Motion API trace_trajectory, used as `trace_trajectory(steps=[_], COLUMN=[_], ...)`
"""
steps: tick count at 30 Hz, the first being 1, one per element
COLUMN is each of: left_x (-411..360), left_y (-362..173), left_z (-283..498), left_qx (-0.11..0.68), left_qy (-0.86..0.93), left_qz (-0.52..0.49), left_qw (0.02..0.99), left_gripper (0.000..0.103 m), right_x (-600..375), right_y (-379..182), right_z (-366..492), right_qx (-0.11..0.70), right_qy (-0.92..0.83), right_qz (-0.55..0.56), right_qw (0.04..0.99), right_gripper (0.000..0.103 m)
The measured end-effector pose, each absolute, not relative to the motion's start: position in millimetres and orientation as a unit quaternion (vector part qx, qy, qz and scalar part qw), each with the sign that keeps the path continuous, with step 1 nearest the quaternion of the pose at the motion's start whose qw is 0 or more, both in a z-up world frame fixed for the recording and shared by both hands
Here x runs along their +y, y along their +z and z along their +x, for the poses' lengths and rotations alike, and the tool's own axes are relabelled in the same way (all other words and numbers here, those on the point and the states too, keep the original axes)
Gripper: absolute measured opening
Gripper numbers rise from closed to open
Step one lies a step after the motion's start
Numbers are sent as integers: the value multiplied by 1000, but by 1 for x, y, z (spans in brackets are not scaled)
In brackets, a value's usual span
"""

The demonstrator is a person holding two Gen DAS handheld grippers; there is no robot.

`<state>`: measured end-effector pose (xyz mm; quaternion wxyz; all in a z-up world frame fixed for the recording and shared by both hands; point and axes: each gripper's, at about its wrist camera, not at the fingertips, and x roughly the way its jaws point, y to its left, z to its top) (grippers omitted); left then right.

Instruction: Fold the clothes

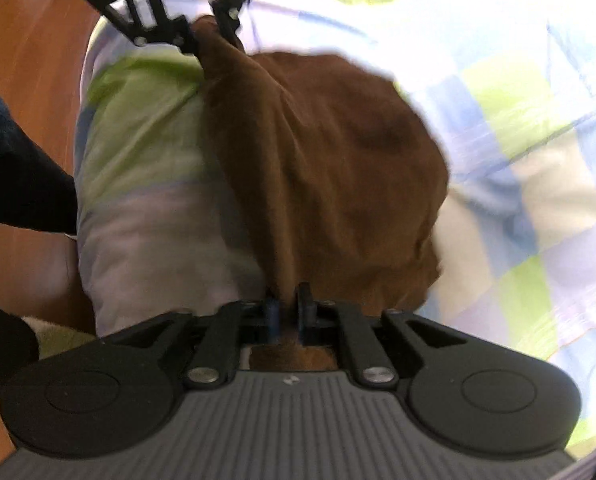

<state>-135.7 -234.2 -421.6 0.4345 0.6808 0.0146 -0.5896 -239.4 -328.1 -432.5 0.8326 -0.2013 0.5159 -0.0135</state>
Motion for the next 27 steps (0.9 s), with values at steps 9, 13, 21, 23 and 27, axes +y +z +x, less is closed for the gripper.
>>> trace_trajectory(steps=[9,13,21,23,27], left_x=[-224,-273,-324,-334,-345], left_y=[-362,-336,-343,-340,-354], left_z=[-84,-73,-25,-6,17], left_qx=[147,220,368,380,400], left_qy=[-523,-575,-556,-547,-540], left_qz=[667,533,364,340,327], left_qw=[510,580,651,664,665], left_gripper=[46,56,53,53,50], right_x=[-388,-427,-472,-485,-523], right_y=[-394,-380,-402,-397,-402], right_z=[-284,-282,-284,-283,-275], right_qx=[510,427,344,321,307], right_qy=[-110,-133,-163,-173,-181], right_qz=[14,194,340,356,386], right_qw=[853,873,860,861,851], right_gripper=[33,33,27,27,27])
